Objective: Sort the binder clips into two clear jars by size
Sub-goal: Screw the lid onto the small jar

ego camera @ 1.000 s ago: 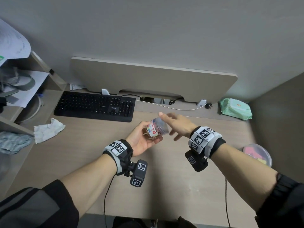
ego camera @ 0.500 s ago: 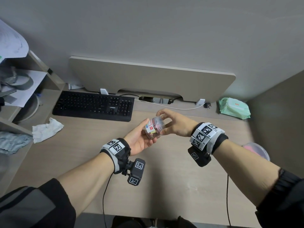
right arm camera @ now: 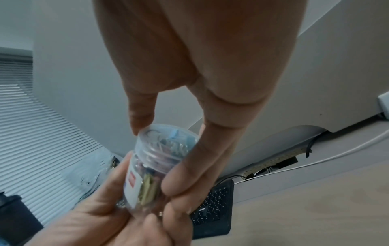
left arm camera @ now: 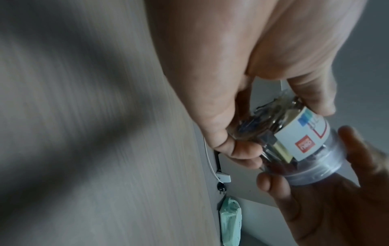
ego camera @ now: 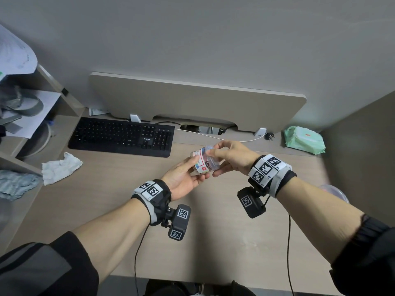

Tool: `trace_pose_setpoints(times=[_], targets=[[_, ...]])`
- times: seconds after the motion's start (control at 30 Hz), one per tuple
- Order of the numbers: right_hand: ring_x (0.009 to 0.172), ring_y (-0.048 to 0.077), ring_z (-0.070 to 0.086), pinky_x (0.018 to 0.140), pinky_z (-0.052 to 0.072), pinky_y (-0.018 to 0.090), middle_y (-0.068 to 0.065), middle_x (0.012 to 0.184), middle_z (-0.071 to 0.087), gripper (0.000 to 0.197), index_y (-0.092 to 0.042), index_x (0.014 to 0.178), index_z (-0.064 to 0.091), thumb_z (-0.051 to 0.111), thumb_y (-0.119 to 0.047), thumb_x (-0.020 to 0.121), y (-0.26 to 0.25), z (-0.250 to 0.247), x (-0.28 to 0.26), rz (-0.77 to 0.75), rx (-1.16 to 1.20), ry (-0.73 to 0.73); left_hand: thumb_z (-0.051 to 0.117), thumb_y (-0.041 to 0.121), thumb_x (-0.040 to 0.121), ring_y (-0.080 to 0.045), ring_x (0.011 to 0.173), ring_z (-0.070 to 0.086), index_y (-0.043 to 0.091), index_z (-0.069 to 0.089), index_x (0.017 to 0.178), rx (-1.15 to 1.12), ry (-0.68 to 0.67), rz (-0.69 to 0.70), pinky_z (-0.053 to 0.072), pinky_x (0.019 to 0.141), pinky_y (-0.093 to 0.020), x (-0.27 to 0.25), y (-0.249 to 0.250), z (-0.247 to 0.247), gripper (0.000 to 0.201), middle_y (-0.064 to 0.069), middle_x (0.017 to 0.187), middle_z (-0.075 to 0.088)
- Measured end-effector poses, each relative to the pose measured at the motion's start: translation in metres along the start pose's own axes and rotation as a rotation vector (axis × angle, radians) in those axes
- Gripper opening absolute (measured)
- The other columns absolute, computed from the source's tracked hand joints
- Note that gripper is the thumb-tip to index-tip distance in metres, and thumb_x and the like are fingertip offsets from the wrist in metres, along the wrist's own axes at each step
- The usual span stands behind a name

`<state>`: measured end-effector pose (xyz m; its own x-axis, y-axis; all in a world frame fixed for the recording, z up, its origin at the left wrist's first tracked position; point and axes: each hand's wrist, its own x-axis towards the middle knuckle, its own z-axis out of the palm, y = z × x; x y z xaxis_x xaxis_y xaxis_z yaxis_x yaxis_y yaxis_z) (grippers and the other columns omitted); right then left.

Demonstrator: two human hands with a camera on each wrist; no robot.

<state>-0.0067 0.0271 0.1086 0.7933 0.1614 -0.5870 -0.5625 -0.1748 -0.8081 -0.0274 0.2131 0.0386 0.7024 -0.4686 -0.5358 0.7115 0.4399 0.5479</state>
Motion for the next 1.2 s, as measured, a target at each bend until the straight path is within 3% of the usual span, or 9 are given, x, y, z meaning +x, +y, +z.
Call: trace_pose_setpoints(times=[0.17, 0.3, 0.43, 0.63, 0.73, 0.83, 0.9, 1.07, 1.2], targets=[[0.06, 0.038, 0.067, 0.066, 0.061, 0.044, 0.025, 0.094, 0.065, 0.053, 0.009, 0.115, 0.052, 0.076, -0.024, 0.081, 0.012, -0.004, -0.002, 0.079, 0.021, 0.054, 0.067, 0.025, 0.09, -0.031, 0.086, 0.071, 0.011, 0.053, 0.14, 0.028, -0.041, 0.004, 0.058, 0.074, -0.029, 0.004, -0.009, 0.003, 0.054, -0.019, 0.113, 0.067], [0.059, 0.035, 0.066, 0.066, 0.061, 0.039, 0.023, 0.093, 0.067, 0.047, 0.005, 0.117, 0.059, 0.073, -0.025, 0.083, 0.022, -0.016, -0.01, 0.123, 0.065, 0.047, 0.071, 0.023, 0.09, -0.03, 0.092, 0.071, 0.011, 0.054, 0.139, 0.098, -0.073, -0.009, 0.058, 0.08, -0.032, 0.01, -0.019, 0.011, 0.053, -0.017, 0.116, 0.068], [0.054, 0.031, 0.064, 0.062, 0.06, 0.037, 0.019, 0.091, 0.063, 0.04, 0.001, 0.117, 0.059, 0.067, -0.024, 0.087, 0.042, -0.032, -0.02, 0.169, 0.066, 0.087, 0.073, 0.023, 0.09, -0.036, 0.108, 0.066, 0.007, 0.051, 0.141, 0.163, -0.106, -0.093, 0.056, 0.097, -0.042, 0.02, -0.033, 0.022, 0.058, -0.02, 0.127, 0.065], [0.052, 0.027, 0.056, 0.05, 0.05, 0.031, 0.017, 0.08, 0.062, 0.041, -0.002, 0.115, 0.053, 0.065, -0.028, 0.086, 0.117, -0.076, -0.048, 0.228, 0.076, 0.295, 0.066, 0.018, 0.096, -0.032, 0.113, 0.066, 0.012, 0.053, 0.14, 0.505, -0.094, -0.238, 0.051, 0.103, -0.049, 0.05, -0.084, 0.061, 0.047, -0.014, 0.126, 0.067], [0.053, 0.026, 0.057, 0.048, 0.049, 0.03, 0.012, 0.08, 0.064, 0.041, -0.009, 0.109, 0.053, 0.066, -0.035, 0.08, 0.166, -0.106, -0.072, 0.245, -0.115, 0.455, 0.067, 0.025, 0.097, -0.031, 0.112, 0.067, 0.012, 0.047, 0.145, 0.797, 0.009, -0.239, 0.055, 0.097, -0.044, 0.07, -0.123, 0.083, 0.053, -0.01, 0.132, 0.062], [0.088, 0.03, 0.063, 0.074, 0.052, 0.036, 0.012, 0.112, 0.061, 0.053, -0.016, 0.116, 0.049, 0.063, -0.046, 0.074, 0.217, -0.14, -0.102, 0.282, -0.603, 0.537, 0.065, 0.026, 0.099, -0.03, 0.101, 0.067, 0.009, 0.051, 0.138, 1.02, 0.027, -0.229, 0.055, 0.086, -0.039, 0.088, -0.158, 0.1, 0.045, -0.009, 0.124, 0.061], [0.103, 0.033, 0.06, 0.082, 0.05, 0.038, 0.011, 0.125, 0.052, 0.062, -0.017, 0.124, 0.043, 0.061, -0.049, 0.075, 0.25, -0.159, -0.116, 0.32, -0.784, 0.551, 0.065, 0.025, 0.098, -0.027, 0.09, 0.065, 0.008, 0.056, 0.127, 1.101, 0.02, -0.228, 0.053, 0.074, -0.036, 0.099, -0.175, 0.108, 0.035, -0.006, 0.111, 0.06], [0.093, 0.035, 0.062, 0.072, 0.049, 0.038, 0.009, 0.114, 0.055, 0.048, -0.017, 0.118, 0.04, 0.056, -0.04, 0.08, 0.301, -0.187, -0.13, 0.371, -0.914, 0.594, 0.066, 0.03, 0.096, -0.022, 0.076, 0.071, 0.015, 0.058, 0.114, 1.306, -0.016, -0.212, 0.053, 0.062, -0.032, 0.116, -0.199, 0.115, 0.025, -0.002, 0.098, 0.064], [0.102, 0.034, 0.057, 0.075, 0.047, 0.04, 0.008, 0.115, 0.053, 0.04, -0.019, 0.114, 0.044, 0.051, -0.044, 0.085, 0.321, -0.193, -0.13, 0.396, -0.966, 0.614, 0.066, 0.028, 0.096, -0.022, 0.069, 0.07, 0.015, 0.058, 0.112, 1.346, -0.025, -0.231, 0.05, 0.058, -0.031, 0.123, -0.212, 0.119, 0.022, -0.006, 0.097, 0.065]])
